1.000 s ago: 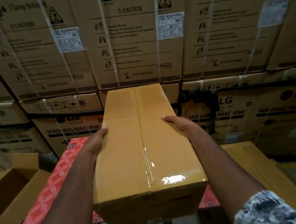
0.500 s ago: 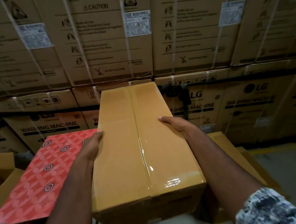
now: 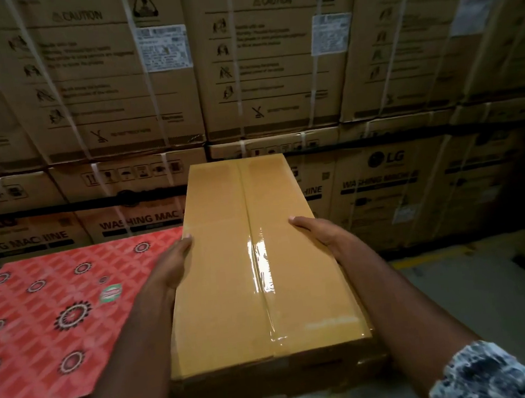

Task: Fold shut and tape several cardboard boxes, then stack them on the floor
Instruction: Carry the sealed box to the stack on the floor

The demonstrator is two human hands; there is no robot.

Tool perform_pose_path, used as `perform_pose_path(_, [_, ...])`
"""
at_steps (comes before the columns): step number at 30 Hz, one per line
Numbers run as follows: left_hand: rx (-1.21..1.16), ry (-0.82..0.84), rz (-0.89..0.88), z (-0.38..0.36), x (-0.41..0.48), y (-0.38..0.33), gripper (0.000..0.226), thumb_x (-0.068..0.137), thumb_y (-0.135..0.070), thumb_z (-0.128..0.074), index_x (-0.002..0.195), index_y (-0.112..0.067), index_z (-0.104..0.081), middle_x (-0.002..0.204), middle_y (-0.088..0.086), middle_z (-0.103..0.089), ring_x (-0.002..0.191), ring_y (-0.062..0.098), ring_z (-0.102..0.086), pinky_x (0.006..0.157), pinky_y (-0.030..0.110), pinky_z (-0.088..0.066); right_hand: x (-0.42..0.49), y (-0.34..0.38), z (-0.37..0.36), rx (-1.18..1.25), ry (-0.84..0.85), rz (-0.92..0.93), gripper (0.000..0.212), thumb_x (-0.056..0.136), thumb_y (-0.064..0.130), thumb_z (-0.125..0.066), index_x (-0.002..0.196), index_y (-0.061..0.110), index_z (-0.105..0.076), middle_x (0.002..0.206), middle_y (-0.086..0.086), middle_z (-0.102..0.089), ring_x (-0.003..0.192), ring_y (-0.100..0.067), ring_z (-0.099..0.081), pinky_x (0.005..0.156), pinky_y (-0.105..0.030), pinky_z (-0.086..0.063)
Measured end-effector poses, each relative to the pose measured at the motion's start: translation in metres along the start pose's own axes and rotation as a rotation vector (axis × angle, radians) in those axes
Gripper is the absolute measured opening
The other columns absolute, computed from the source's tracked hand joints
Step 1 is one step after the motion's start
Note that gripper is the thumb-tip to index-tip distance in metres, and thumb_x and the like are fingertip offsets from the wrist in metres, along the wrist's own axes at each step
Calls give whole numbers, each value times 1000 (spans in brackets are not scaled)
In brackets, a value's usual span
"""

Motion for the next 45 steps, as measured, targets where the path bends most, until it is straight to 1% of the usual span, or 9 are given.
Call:
perform_pose_path(3, [-4, 26, 15, -66, -3, 9, 30, 108, -27, -43, 120, -7, -62, 105, 14, -69, 84, 26, -66, 69, 31, -54, 5, -16, 62, 38, -9, -23, 53, 80, 45, -81, 115, 7, -71, 100, -15, -77, 81, -32, -73, 76, -42, -61])
perform_pose_path(7, [-1, 39, 7, -150, -1, 21, 39, 108, -25, -44, 137, -1, -54, 135, 12, -58, 120, 29, -57, 105, 41, -44, 10, -27, 147, 9, -29, -18, 48, 83, 43, -79, 113, 6, -71, 95, -14, -77, 77, -29, -73, 75, -40, -60])
perform_pose_path(14, [33, 52, 54, -286, -2, 50, 35, 107, -22, -45, 134, -2, -57, 106, 13, -67, 81, 22, -65, 67, 30, -51, 12, -57, 280, 51, -33, -28, 31, 93, 37, -71, 105, 9, -71, 90, -11, -74, 73, -24, -70, 75, -36, -58])
perform_pose_path(18, [45, 47, 101, -341, 3, 66, 42, 105, -30, -52, 139, -7, -57, 122, 15, -67, 102, 32, -67, 84, 37, -53, 17, -69, 340, 36, -64, -51, 41, 90, 41, -74, 112, 7, -71, 97, -14, -76, 82, -29, -72, 87, -44, -59])
perform_pose_path(20, [73, 21, 122, -363, 4, 72, 48, 103, -36, -55, 144, -12, -54, 137, 15, -60, 120, 37, -60, 101, 46, -49, 23, -75, 365, 30, -84, -56, 44, 89, 42, -74, 114, 6, -70, 94, -12, -77, 79, -27, -73, 78, -39, -60])
perform_pose_path(27, [104, 64, 152, -429, 30, 94, 70, 83, -57, -60, 144, -23, -52, 139, 9, -58, 120, 34, -59, 102, 47, -48, 47, -95, 431, 50, -114, -64, 37, 92, 41, -71, 112, 11, -68, 88, -6, -75, 66, -17, -72, 55, -25, -54])
perform_pose_path(31, [123, 47, 131, -468, 43, 99, 55, 96, -48, -55, 145, -25, -52, 137, 5, -59, 121, 31, -59, 105, 48, -46, 80, -104, 466, 6, -150, -85, 56, 85, 51, -76, 123, 11, -67, 101, -9, -76, 84, -24, -74, 64, -30, -56])
perform_pose_path(42, [143, -3, 137, -587, 106, 126, 68, 94, -59, -54, 154, -31, -39, 160, -5, -34, 143, 26, -36, 116, 45, -30, 166, -112, 573, -29, -170, -89, 62, 83, 53, -77, 127, 12, -65, 106, -8, -75, 92, -26, -73, 78, -37, -59])
perform_pose_path(45, [144, 11, 150, -619, 114, 130, 55, 105, -43, -47, 155, -23, -35, 149, -2, -43, 133, 22, -43, 101, 34, -34, 184, -118, 597, -19, -179, -88, 60, 82, 52, -78, 126, 14, -66, 105, -7, -75, 93, -26, -73, 81, -39, -59])
Point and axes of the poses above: each hand's wrist, its own x-axis towards the middle knuckle, its own z-axis out of the back of the hand, y = z × x, the point moved 5 cm from there along x, towards the middle knuckle
